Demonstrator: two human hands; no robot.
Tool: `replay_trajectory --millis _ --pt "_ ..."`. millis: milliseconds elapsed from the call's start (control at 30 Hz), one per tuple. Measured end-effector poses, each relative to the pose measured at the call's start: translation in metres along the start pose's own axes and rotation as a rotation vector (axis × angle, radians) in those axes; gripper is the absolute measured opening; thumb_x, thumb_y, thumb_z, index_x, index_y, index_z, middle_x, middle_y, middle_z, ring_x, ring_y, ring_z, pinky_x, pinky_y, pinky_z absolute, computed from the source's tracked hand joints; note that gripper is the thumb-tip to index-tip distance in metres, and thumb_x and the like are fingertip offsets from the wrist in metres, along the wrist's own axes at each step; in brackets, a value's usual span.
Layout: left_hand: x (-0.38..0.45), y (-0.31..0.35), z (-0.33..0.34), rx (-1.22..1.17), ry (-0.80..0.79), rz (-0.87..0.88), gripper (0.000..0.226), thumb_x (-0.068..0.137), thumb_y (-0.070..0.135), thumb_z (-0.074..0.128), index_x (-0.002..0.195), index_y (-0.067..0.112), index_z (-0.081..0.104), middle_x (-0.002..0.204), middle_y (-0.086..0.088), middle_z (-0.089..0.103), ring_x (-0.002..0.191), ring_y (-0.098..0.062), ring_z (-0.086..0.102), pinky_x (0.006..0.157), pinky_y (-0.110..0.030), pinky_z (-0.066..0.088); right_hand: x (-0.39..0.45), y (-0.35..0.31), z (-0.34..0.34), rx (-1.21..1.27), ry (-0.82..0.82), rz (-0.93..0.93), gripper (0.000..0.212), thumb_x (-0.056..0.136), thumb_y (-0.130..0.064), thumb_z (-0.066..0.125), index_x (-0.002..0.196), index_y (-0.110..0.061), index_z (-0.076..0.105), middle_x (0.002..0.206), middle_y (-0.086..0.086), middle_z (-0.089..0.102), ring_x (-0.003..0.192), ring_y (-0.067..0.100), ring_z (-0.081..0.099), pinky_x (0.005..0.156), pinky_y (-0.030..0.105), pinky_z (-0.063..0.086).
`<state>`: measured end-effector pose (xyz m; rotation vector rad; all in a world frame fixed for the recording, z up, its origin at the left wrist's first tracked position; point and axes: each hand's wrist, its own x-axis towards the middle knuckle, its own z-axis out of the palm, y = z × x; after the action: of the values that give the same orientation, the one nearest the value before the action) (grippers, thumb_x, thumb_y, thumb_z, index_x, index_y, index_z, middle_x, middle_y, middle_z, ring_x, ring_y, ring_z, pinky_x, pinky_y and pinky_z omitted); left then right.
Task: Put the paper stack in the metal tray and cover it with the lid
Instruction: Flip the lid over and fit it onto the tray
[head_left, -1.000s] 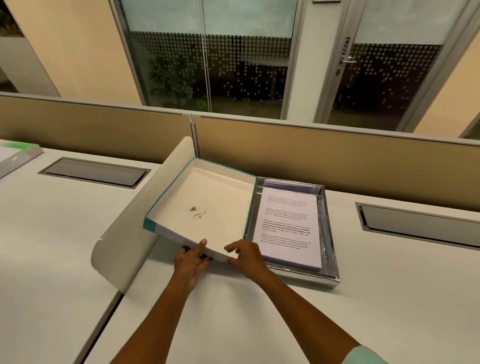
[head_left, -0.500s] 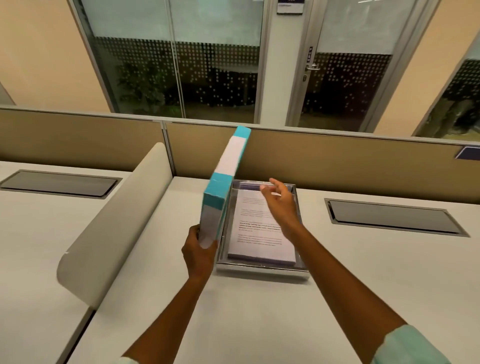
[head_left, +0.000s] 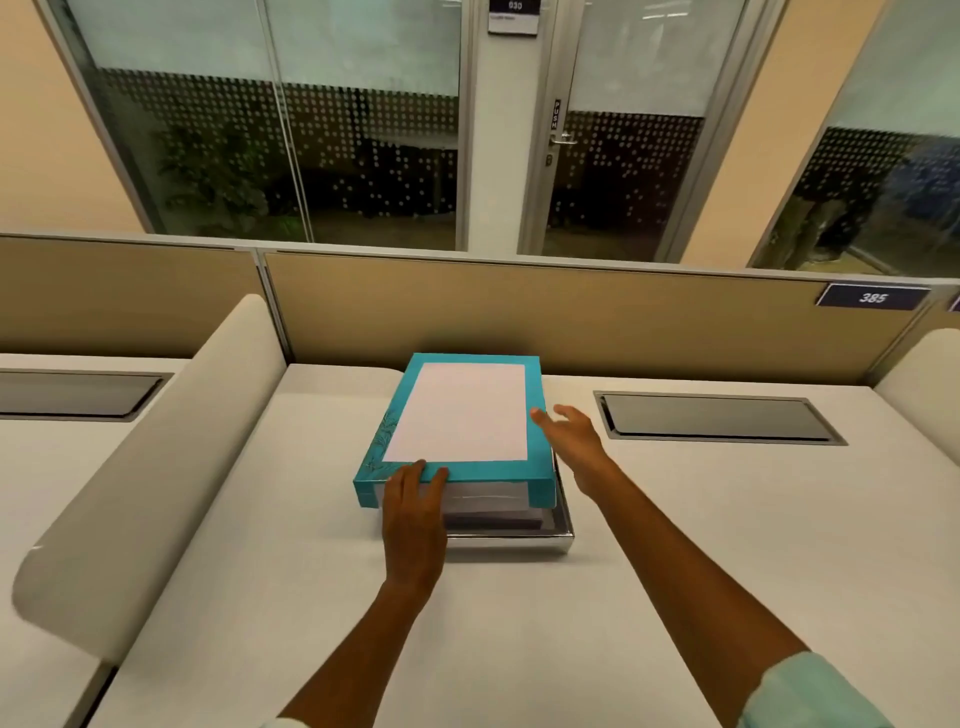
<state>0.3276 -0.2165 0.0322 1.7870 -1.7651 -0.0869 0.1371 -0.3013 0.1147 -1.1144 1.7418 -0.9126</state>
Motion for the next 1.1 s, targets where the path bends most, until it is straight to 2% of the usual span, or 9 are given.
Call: replay_trajectory --millis 100,200,367,500,567,667,800,933,1100 --pt "0.0 0.004 0.012 0.077 -0.031 0.06 0.061 0.065 0.001 0.085 0.122 0.013 0.067 0.125 -0.019 0.065 0.117 -0.041 0.061 0.093 -0.056 0.053 0.006 0.032 0.0 -0.157 -0.028 0.066 0.07 0.085 -0.048 0.065 0.141 -0.016 0.038 0.138 0.009 0.053 0.105 0.022 0.057 0.084 0.037 0.055" --pt "-0.002 0.004 0.023 0.136 -0.046 0.115 0.062 0.062 0.005 0.087 0.121 0.016 0.068 0.122 -0.017 0.067 0.115 -0.038 0.063 0.096 -0.059 0.05 0.008 0.055 0.0 -0.247 -0.088 0.103 0.075 0.086 -0.043 0.066 0.146 -0.016 0.03 0.142 0.01 0.046 0.123 0.028 0.051 0.1 0.042 0.05" --pt "-0.01 -0.006 0.033 0.171 -0.075 0.214 0.066 0.057 0.013 0.091 0.119 0.019 0.069 0.121 -0.013 0.068 0.113 -0.034 0.065 0.097 -0.063 0.047 0.01 0.075 0.003 -0.248 -0.11 0.116 0.078 0.089 -0.033 0.065 0.15 -0.016 0.019 0.147 0.011 0.039 0.129 0.029 0.046 0.103 0.041 0.045" --pt "-0.005 -0.024 0.027 0.131 -0.066 0.268 0.067 0.065 0.053 0.08 0.122 0.022 0.066 0.127 -0.008 0.065 0.118 -0.031 0.061 0.108 -0.063 0.036 0.011 0.079 0.006 -0.211 -0.098 0.108 0.076 0.089 -0.03 0.066 0.148 -0.018 0.019 0.143 0.011 0.041 0.124 0.028 0.049 0.098 0.04 0.05" --pt "-0.003 -0.032 0.025 0.083 -0.027 0.213 0.065 0.071 0.061 0.069 0.122 0.021 0.064 0.129 -0.008 0.061 0.123 -0.031 0.056 0.111 -0.061 0.033 0.011 0.081 0.006 -0.186 -0.109 0.11 0.076 0.089 -0.029 0.066 0.148 -0.019 0.019 0.144 0.011 0.04 0.125 0.029 0.048 0.098 0.042 0.05" --pt "0.003 -0.042 0.021 0.007 0.03 -0.011 0.057 0.079 0.052 0.065 0.122 0.015 0.062 0.133 -0.013 0.057 0.124 -0.034 0.053 0.108 -0.059 0.037 0.011 0.084 0.003 -0.149 -0.139 0.124 0.077 0.089 -0.029 0.066 0.149 -0.02 0.017 0.146 0.01 0.037 0.126 0.029 0.048 0.098 0.042 0.05" --pt "0.012 -0.049 0.012 -0.465 0.045 -0.487 0.051 0.089 0.039 0.062 0.131 0.012 0.053 0.13 -0.015 0.061 0.108 -0.034 0.065 0.083 -0.048 0.06 0.011 0.088 -0.003 -0.107 -0.17 0.138 0.079 0.088 -0.027 0.068 0.148 -0.021 0.018 0.146 0.011 0.037 0.121 0.027 0.047 0.098 0.044 0.05" --pt "0.005 -0.046 0.009 -0.561 0.097 -0.48 0.028 0.092 0.03 0.061 0.114 0.013 0.063 0.112 -0.011 0.071 0.083 -0.025 0.071 0.073 -0.039 0.061 0.005 0.091 -0.004 -0.095 -0.173 0.133 0.078 0.088 -0.027 0.067 0.149 -0.021 0.018 0.147 0.012 0.036 0.126 0.03 0.047 0.099 0.045 0.049" --pt "-0.007 -0.048 0.014 -0.566 0.127 -0.499 0.028 0.092 0.029 0.061 0.113 0.01 0.063 0.11 -0.012 0.071 0.082 -0.021 0.068 0.071 -0.04 0.063 -0.01 0.1 -0.002 -0.097 -0.155 0.109 0.077 0.09 -0.028 0.065 0.149 -0.022 0.017 0.146 0.01 0.036 0.125 0.029 0.049 0.096 0.043 0.052"
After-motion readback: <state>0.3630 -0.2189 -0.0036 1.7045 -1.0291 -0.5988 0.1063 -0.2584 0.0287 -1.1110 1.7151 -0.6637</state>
